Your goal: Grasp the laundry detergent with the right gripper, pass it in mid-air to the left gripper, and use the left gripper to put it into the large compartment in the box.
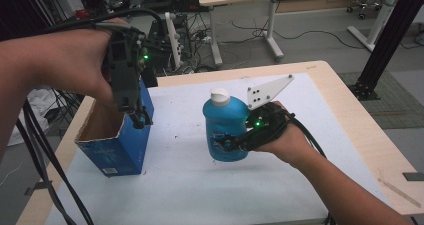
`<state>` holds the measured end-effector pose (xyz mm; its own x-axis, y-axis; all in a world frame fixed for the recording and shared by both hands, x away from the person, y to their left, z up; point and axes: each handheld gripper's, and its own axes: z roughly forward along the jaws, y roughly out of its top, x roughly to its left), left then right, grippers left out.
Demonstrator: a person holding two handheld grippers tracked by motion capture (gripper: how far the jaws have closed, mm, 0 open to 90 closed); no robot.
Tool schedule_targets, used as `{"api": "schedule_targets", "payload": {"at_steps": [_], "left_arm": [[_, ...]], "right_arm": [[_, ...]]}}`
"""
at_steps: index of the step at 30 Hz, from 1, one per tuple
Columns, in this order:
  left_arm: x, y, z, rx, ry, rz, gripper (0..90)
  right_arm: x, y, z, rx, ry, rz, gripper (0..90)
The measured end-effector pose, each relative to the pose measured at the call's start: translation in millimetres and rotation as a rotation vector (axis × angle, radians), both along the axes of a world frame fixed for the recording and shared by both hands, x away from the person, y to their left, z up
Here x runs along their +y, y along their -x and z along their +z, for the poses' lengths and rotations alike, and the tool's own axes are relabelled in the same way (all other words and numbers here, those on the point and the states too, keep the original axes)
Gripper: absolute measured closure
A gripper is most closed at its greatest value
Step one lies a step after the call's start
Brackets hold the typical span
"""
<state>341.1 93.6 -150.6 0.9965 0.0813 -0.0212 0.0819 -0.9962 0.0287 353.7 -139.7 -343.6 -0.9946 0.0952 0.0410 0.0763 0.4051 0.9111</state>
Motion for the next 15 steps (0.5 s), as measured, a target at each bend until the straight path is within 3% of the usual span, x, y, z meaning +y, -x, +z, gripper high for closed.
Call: {"api": "schedule_targets", "payload": {"at_steps": [5, 15], "left_arm": [[-7.1, 0.0, -6.4, 0.004, -0.008, -0.005, 1.8], [-21.5, 1.4, -19.2, 0.010, -0.020, -0.017, 1.8]], "right_arm": [[18.4, 2.9, 0.7, 0.002, 0.016, 0.053, 45.8], [55.4, 9.0, 1.9, 0.010, 0.004, 0.143, 46.1]]}}
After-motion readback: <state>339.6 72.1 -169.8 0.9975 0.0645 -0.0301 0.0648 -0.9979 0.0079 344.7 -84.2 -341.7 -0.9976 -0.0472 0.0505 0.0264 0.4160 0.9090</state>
